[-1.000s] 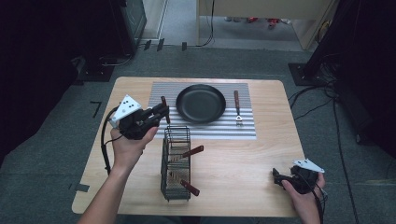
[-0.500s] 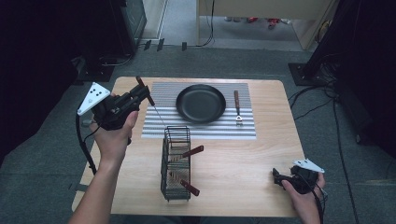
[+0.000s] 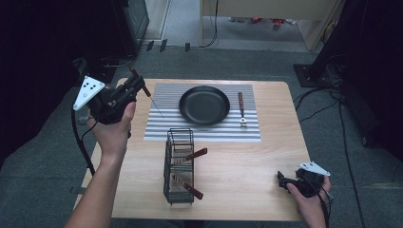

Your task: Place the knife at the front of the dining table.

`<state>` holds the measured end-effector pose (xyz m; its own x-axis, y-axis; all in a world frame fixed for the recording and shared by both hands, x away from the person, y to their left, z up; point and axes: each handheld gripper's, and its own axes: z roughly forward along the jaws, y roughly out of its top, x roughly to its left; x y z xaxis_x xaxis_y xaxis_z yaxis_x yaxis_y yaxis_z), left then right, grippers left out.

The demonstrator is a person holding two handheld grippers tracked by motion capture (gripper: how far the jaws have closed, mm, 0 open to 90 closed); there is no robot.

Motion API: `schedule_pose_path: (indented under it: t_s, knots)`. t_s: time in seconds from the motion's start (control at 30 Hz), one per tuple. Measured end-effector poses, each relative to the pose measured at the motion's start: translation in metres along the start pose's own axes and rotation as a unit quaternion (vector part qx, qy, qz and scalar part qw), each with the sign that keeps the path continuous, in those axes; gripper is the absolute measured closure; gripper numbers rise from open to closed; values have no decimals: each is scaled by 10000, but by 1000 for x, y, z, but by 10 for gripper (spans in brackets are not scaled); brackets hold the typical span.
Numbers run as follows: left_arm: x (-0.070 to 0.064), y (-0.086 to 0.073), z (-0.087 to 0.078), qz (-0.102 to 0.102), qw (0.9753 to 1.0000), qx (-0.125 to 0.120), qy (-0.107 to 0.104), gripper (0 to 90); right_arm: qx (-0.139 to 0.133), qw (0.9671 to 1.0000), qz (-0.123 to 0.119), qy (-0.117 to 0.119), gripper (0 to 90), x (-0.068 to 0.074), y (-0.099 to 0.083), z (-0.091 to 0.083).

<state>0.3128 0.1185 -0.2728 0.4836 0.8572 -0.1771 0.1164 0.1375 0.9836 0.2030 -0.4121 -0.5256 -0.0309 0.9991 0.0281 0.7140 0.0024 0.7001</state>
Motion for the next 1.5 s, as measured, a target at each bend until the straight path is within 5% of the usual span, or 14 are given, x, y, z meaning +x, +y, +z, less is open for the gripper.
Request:
schedule_pose_path:
  t_s: [0.6, 1.23, 1.5]
  knots:
    - [26, -33, 58, 98, 9950, 644, 752, 767, 6, 10000, 3, 3, 0, 0, 0, 0]
    - [38, -59, 102, 45, 9878, 1261, 916, 768, 3, 10000, 0, 7, 0, 0, 0, 0]
    - [44, -68, 118, 151, 9815, 1576, 1076, 768, 1, 10000, 0, 9, 0, 0, 0, 0]
